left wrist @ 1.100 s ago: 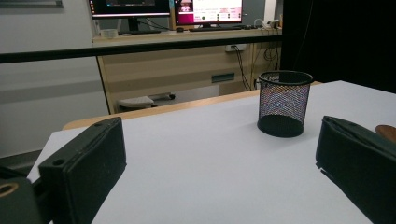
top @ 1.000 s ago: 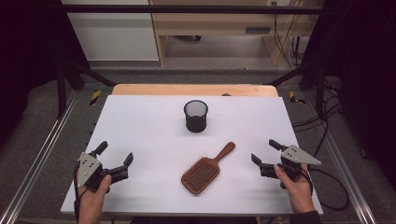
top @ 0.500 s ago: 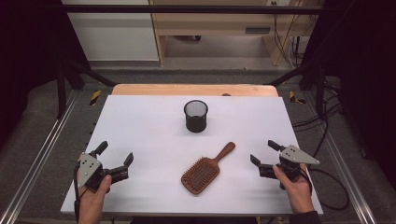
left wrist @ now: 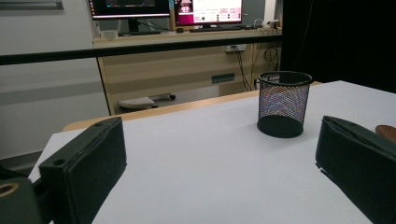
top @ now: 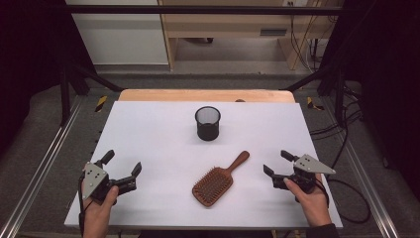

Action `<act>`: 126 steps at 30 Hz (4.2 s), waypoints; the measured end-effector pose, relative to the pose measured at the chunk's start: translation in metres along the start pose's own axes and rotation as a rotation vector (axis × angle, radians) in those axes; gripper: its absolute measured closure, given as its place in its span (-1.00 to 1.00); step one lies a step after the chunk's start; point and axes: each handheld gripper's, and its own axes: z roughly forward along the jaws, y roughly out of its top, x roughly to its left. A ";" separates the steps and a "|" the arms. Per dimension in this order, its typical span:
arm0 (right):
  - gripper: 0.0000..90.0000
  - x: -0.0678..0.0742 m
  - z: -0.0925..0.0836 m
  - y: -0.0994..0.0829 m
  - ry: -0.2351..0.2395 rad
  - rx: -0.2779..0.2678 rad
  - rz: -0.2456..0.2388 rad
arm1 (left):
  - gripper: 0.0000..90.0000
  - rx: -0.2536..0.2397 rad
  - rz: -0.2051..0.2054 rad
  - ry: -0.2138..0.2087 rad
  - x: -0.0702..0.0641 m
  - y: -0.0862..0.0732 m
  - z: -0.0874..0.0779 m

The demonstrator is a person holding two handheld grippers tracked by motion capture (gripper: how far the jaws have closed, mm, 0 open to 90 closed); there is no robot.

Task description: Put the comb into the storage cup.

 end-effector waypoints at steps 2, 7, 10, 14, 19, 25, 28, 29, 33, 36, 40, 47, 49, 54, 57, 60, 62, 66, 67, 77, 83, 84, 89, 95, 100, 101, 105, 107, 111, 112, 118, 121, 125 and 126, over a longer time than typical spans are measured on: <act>-0.45 0.002 0.001 0.001 0.015 0.000 0.000 | -0.96 0.000 -0.001 0.001 0.000 0.000 0.000; -0.12 0.009 0.004 0.002 0.070 -0.001 -0.017 | -0.96 0.000 -0.002 0.000 0.000 0.000 0.000; 0.14 0.018 0.009 0.003 0.086 0.028 -0.029 | -0.96 0.002 -0.001 0.000 0.000 0.000 0.000; 0.39 0.025 0.015 0.006 0.083 0.055 -0.055 | -0.96 0.009 0.000 -0.001 -0.001 -0.001 0.001; 0.71 0.033 0.027 0.019 0.093 0.078 -0.086 | -0.96 0.016 0.005 -0.004 -0.003 -0.002 0.001; 0.87 0.036 0.036 0.032 0.101 0.084 -0.093 | -0.96 0.018 0.005 -0.003 -0.003 -0.003 0.001; 0.98 0.037 0.045 0.042 0.100 0.115 -0.116 | -0.96 0.019 0.006 -0.003 -0.003 -0.003 0.001; 1.00 0.036 0.054 0.048 0.094 0.149 -0.123 | -0.96 0.019 0.006 -0.003 -0.003 -0.003 0.000; 1.00 0.033 0.070 0.054 0.081 0.213 -0.137 | -0.96 0.017 0.007 -0.003 -0.003 -0.003 0.000; 1.00 0.032 0.083 0.056 0.077 0.251 -0.150 | -0.96 0.015 0.007 -0.007 -0.003 -0.002 0.000; 1.00 0.032 0.108 0.053 0.089 0.332 -0.170 | -0.96 0.018 0.007 -0.014 -0.004 -0.003 0.001; 1.00 0.032 0.132 0.041 0.100 0.446 -0.206 | -0.96 0.014 0.003 -0.014 -0.003 -0.002 0.000; 1.00 0.033 0.137 0.038 0.107 0.476 -0.224 | -0.96 0.016 0.004 -0.017 -0.003 -0.002 0.000; 1.00 0.033 0.145 0.035 0.114 0.532 -0.232 | -0.96 0.020 0.013 -0.024 -0.005 -0.002 0.001; 1.00 0.032 0.146 0.033 0.117 0.570 -0.246 | -0.96 0.020 0.011 -0.023 -0.004 -0.002 0.001; 1.00 0.032 0.144 0.031 0.122 0.595 -0.255 | -0.96 0.018 0.007 -0.020 -0.004 -0.002 0.001; 1.00 0.031 0.140 0.030 0.131 0.604 -0.254 | -0.96 0.018 0.007 -0.019 -0.004 -0.002 0.001; 1.00 0.034 0.128 0.026 0.138 0.638 -0.244 | -0.96 0.018 0.008 -0.019 -0.003 -0.002 0.001; 1.00 0.034 0.125 0.025 0.127 0.655 -0.239 | -0.96 0.019 0.009 -0.019 -0.003 -0.002 0.001; 1.00 0.046 0.094 0.019 0.143 0.699 -0.194 | -0.96 0.021 0.012 -0.019 -0.003 -0.002 0.000; 1.00 0.055 0.081 0.013 0.157 0.718 -0.184 | -0.96 0.020 0.012 -0.018 -0.003 -0.002 0.000; 1.00 0.058 0.075 0.011 0.166 0.726 -0.177 | -0.96 0.020 0.011 -0.018 -0.003 -0.002 0.000; 1.00 0.064 0.066 0.008 0.182 0.725 -0.170 | -0.95 0.023 0.013 -0.024 -0.003 -0.002 0.000; 1.00 0.073 0.057 0.006 0.199 0.727 -0.173 | -0.95 0.023 0.014 -0.024 -0.003 -0.002 0.000; 1.00 0.081 0.054 0.007 0.217 0.728 -0.181 | -0.95 0.023 0.015 -0.025 -0.004 -0.002 0.000; 1.00 0.081 0.054 0.007 0.217 0.728 -0.181 | -0.95 0.024 0.015 -0.026 -0.004 -0.002 0.000; 1.00 0.084 0.053 0.008 0.200 0.701 -0.177 | -0.95 0.024 0.015 -0.028 -0.004 -0.002 0.000; 0.96 0.084 0.051 0.012 0.184 0.662 -0.160 | -0.95 0.024 0.014 -0.028 -0.003 -0.002 0.000; 0.61 0.089 0.045 0.022 0.177 0.607 -0.123 | -0.95 0.026 0.015 -0.027 -0.003 -0.003 0.000; 0.48 0.091 0.045 0.024 0.183 0.605 -0.125 | -0.95 0.026 0.016 -0.027 -0.004 -0.003 0.000; -0.25 0.101 0.051 0.027 0.175 0.610 -0.136 | -0.95 0.025 0.015 -0.027 -0.003 -0.003 0.000; -0.48 0.106 0.055 0.026 0.165 0.623 -0.143 | -0.95 0.024 0.014 -0.026 -0.003 -0.002 0.000; -0.74 0.110 0.063 0.024 0.163 0.641 -0.129 | -0.95 0.023 0.014 -0.025 -0.003 -0.002 0.000; -0.80 0.110 0.065 0.023 0.168 0.652 -0.129 | -0.95 0.023 0.014 -0.025 -0.003 -0.002 0.000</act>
